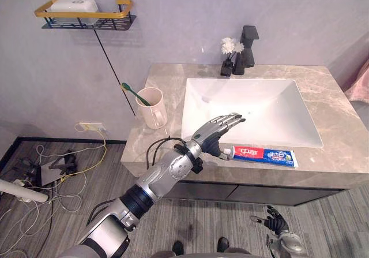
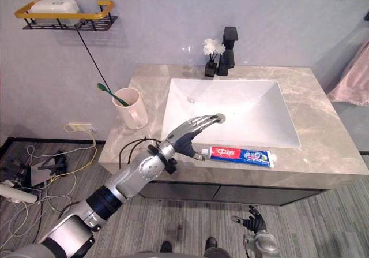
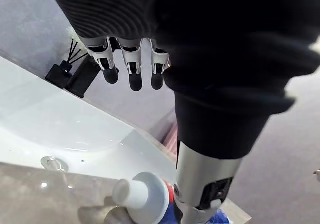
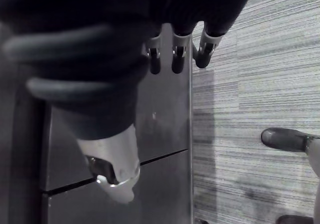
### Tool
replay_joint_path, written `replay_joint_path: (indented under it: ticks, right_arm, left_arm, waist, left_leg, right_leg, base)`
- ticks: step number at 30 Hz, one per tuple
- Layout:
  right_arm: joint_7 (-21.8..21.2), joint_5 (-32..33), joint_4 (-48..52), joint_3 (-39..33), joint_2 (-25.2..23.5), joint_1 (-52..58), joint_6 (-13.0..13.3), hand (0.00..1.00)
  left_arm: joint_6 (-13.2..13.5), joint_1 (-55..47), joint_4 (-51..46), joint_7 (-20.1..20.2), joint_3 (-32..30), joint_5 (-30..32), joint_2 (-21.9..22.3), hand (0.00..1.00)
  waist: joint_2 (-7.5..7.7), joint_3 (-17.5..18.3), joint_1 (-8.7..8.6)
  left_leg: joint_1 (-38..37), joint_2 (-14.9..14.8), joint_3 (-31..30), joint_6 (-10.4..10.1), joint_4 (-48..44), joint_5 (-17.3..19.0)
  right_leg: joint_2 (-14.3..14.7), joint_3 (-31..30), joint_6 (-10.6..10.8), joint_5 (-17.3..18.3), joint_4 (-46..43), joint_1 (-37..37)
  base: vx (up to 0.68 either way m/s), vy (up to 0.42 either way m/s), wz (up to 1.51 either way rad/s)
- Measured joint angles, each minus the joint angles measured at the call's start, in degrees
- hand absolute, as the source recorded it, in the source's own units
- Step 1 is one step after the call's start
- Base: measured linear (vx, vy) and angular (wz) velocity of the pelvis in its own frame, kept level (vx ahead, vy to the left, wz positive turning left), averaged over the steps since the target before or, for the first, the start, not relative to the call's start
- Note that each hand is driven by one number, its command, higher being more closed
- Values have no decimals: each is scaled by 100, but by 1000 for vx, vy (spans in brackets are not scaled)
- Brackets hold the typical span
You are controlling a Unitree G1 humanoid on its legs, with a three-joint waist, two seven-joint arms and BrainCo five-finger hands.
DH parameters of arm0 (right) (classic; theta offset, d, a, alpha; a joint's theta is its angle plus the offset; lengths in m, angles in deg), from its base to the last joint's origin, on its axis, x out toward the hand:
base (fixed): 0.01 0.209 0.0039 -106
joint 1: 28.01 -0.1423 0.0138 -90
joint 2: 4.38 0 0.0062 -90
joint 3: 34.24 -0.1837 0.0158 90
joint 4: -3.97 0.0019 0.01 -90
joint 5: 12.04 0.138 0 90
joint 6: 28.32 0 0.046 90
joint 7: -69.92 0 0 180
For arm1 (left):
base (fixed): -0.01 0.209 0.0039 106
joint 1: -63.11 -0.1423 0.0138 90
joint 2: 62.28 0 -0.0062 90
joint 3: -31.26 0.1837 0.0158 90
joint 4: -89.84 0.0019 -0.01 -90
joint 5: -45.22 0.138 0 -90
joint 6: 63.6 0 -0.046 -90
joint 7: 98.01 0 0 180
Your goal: Organize washtable
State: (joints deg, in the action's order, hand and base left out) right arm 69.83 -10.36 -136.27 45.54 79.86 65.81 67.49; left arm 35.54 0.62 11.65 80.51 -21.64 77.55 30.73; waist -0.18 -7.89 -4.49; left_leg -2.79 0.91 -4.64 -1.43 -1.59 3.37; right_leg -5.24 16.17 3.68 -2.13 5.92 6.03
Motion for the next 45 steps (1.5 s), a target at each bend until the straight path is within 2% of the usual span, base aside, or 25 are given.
replay_joint_path:
  ticks: [2, 5, 14, 23, 34, 41, 42, 45]
  right_arm:
    - [1, 0, 0, -1, 0, -16, 0, 0]
    - [7, 0, 0, -2, -3, -67, 0, 0]
    - [34, 0, 0, -64, -5, -52, -2, 0]
    - [113, 0, 0, -185, -44, -59, -3, 0]
    - [113, 0, 1, -185, -91, -61, -4, 0]
    - [113, 0, 1, -185, -90, -80, -7, 0]
    - [113, 0, 1, -185, -91, -85, -8, 0]
    - [113, 0, 1, -185, -91, -113, -14, 0]
  left_arm:
    - [-22, 2, 13, -11, 1, 63, 21, 0]
    - [-87, 3, 39, -20, 4, 204, 64, 0]
    - [-143, 3, 120, -147, -16, 171, 306, 0]
    - [-162, 2, 119, -137, -59, -141, 387, 0]
    - [-196, 3, 118, -176, -86, -24, 418, 0]
    - [-274, 3, 119, -187, -171, -1, 488, 0]
    - [-299, 4, 119, -189, -180, -2, 489, 100]
    - [-377, 2, 132, -184, -175, -2, 490, 100]
  waist:
    - [4, -35, -33]
    - [2, -149, -103]
    - [-65, -314, -108]
    - [-141, -393, -108]
    - [-186, -418, -113]
    - [-265, -496, -119]
    - [-264, -518, -121]
    - [-271, -585, -123]
  left_leg:
    - [-29, 0, -11, -81, 86, -53]
    - [-49, 0, -31, -74, 110, -72]
    - [-61, -10, 23, -75, 119, -70]
    - [-60, -31, 47, -76, 138, -69]
    - [-60, -42, 62, -76, 144, -69]
    - [-59, -53, 75, -77, 161, -69]
    - [-59, -55, 76, -77, 161, -69]
    - [-58, -54, 80, -77, 163, -69]
  right_leg:
    - [-7, 26, 0, 0, -1, -2]
    - [-7, 52, 0, -1, -3, 18]
    - [0, 2, 3, -2, -2, 4]
    - [15, -25, 3, -2, -18, -19]
    - [23, -30, 3, -1, -13, -24]
    - [31, -35, 3, -1, -2, -38]
    - [33, -35, 3, -1, -2, -40]
    - [33, -35, 3, -1, -1, -43]
  base:
    - [-4, 2, 7]
    - [-11, 1, 4]
    - [-7, 4, -2]
    - [-1, 1, -1]
    - [0, 0, 0]
    - [0, 0, 0]
    - [0, 0, 0]
    - [0, 0, 0]
